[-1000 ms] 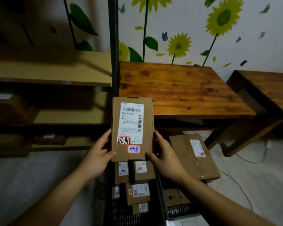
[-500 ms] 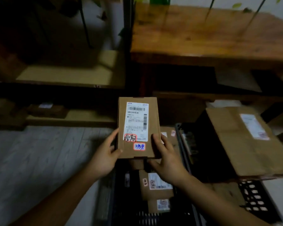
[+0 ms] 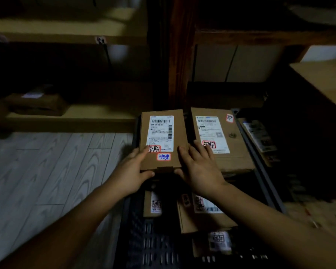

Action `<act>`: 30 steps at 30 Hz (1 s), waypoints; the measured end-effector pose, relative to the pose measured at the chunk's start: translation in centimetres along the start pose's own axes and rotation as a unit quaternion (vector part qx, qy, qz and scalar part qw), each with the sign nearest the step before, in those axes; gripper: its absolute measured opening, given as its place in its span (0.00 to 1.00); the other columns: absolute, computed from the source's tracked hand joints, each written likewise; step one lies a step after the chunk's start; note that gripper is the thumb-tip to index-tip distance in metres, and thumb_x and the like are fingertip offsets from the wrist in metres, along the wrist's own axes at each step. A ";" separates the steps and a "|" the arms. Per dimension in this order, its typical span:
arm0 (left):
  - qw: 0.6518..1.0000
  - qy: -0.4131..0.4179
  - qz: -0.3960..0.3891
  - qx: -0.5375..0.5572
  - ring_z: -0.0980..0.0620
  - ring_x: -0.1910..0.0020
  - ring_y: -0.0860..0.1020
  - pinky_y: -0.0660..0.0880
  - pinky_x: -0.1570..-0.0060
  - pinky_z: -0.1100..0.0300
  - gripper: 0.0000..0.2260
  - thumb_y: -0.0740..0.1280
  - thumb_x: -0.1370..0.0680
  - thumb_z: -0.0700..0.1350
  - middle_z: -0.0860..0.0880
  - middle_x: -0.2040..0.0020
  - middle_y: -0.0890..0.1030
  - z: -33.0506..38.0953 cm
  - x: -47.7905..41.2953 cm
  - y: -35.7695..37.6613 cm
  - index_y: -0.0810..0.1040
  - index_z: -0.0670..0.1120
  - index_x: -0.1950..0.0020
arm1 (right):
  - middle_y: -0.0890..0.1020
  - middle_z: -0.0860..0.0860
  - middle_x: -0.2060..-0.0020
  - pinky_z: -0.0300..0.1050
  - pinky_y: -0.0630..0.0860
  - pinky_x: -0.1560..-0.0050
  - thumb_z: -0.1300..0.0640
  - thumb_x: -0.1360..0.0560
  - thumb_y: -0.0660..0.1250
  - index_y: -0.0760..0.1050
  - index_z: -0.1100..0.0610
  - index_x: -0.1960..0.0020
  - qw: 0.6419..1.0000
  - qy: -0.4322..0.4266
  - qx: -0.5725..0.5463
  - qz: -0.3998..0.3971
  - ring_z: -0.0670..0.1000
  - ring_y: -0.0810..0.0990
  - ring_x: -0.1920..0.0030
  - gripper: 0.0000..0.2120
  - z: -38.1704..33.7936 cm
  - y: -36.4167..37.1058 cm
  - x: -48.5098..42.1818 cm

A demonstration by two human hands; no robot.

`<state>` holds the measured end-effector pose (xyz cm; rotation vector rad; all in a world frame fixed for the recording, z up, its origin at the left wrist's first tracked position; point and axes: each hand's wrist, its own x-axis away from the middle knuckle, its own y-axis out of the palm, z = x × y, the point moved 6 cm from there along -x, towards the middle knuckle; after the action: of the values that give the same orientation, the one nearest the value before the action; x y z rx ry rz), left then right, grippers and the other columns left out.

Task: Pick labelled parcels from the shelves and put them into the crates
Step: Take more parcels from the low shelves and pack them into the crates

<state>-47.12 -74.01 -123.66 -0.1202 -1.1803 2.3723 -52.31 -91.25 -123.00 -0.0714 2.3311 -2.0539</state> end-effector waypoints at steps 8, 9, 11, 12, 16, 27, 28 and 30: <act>0.973 -0.031 -0.052 -0.222 0.47 0.23 0.41 0.42 0.28 0.37 0.36 0.66 0.25 0.55 0.48 0.24 0.58 0.0 -1.7 1.9 0.50 0.52 0.23 | 0.63 0.63 0.26 0.56 0.26 0.32 0.43 0.19 0.52 0.48 0.63 0.22 0.989 0.020 0.113 -0.091 0.62 0.39 0.23 0.34 -1.2 -0.2 -0.5; 0.969 -0.036 -0.050 -0.240 0.47 0.23 0.41 0.41 0.29 0.35 0.36 0.67 0.25 0.55 0.48 0.25 0.61 0.2 -2.0 2.0 0.51 0.52 0.23 | 0.61 0.64 0.26 0.56 0.27 0.31 0.43 0.19 0.53 0.48 0.64 0.22 0.985 0.025 0.133 -0.103 0.63 0.40 0.23 0.35 -1.4 0.0 -0.8; 0.962 -0.052 -0.041 -0.263 0.47 0.23 0.42 0.40 0.31 0.33 0.36 0.67 0.26 0.55 0.47 0.26 0.63 0.4 -2.2 2.1 0.53 0.51 0.24 | 0.59 0.65 0.25 0.59 0.30 0.28 0.42 0.19 0.52 0.48 0.66 0.23 0.977 0.029 0.172 -0.125 0.64 0.44 0.23 0.35 -1.9 0.3 -1.8; 0.960 -0.057 -0.038 -0.270 0.47 0.23 0.42 0.40 0.31 0.32 0.35 0.67 0.26 0.55 0.47 0.26 0.64 0.4 -2.2 2.1 0.54 0.51 0.24 | 0.59 0.66 0.25 0.61 0.32 0.28 0.41 0.19 0.51 0.49 0.66 0.23 0.973 0.030 0.187 -0.136 0.65 0.46 0.23 0.36 -2.2 0.5 -2.2; 0.950 -0.063 -0.045 -0.303 0.47 0.23 0.40 0.36 0.34 0.31 0.36 0.67 0.26 0.55 0.46 0.26 0.63 0.3 -2.2 1.9 0.54 0.50 0.24 | 0.61 0.66 0.26 0.62 0.34 0.27 0.40 0.19 0.50 0.51 0.67 0.23 0.960 0.017 0.228 -0.161 0.65 0.52 0.23 0.36 -3.4 0.8 -2.9; 0.908 -0.055 -0.102 -0.403 0.43 0.24 0.36 0.34 0.36 0.29 0.34 0.63 0.23 0.54 0.45 0.22 0.50 0.5 -2.6 3.1 0.49 0.49 0.23 | 0.63 0.64 0.26 0.67 0.30 0.31 0.45 0.20 0.58 0.48 0.66 0.23 0.951 0.022 0.237 -0.198 0.65 0.53 0.23 0.37 -3.0 3.8 -2.5; 0.905 -0.048 -0.102 -0.411 0.43 0.24 0.37 0.34 0.36 0.29 0.34 0.62 0.23 0.55 0.44 0.22 0.46 0.6 -2.6 3.2 0.48 0.49 0.23 | 0.61 0.64 0.25 0.68 0.29 0.31 0.43 0.20 0.58 0.48 0.64 0.22 0.949 0.021 0.243 -0.199 0.65 0.51 0.23 0.38 -3.0 3.6 -2.5; 0.900 -0.030 -0.095 -0.423 0.43 0.24 0.38 0.34 0.35 0.29 0.35 0.60 0.23 0.57 0.44 0.22 0.43 0.4 -2.8 3.5 0.45 0.51 0.23 | 0.56 0.64 0.24 0.70 0.29 0.33 0.39 0.20 0.54 0.48 0.59 0.21 0.953 0.027 0.237 -0.190 0.68 0.46 0.24 0.37 -2.6 3.4 -2.5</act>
<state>-46.16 -77.41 -126.49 -0.2025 -2.0689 1.5548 -49.99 -88.10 -126.02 -0.4855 1.8940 -2.7706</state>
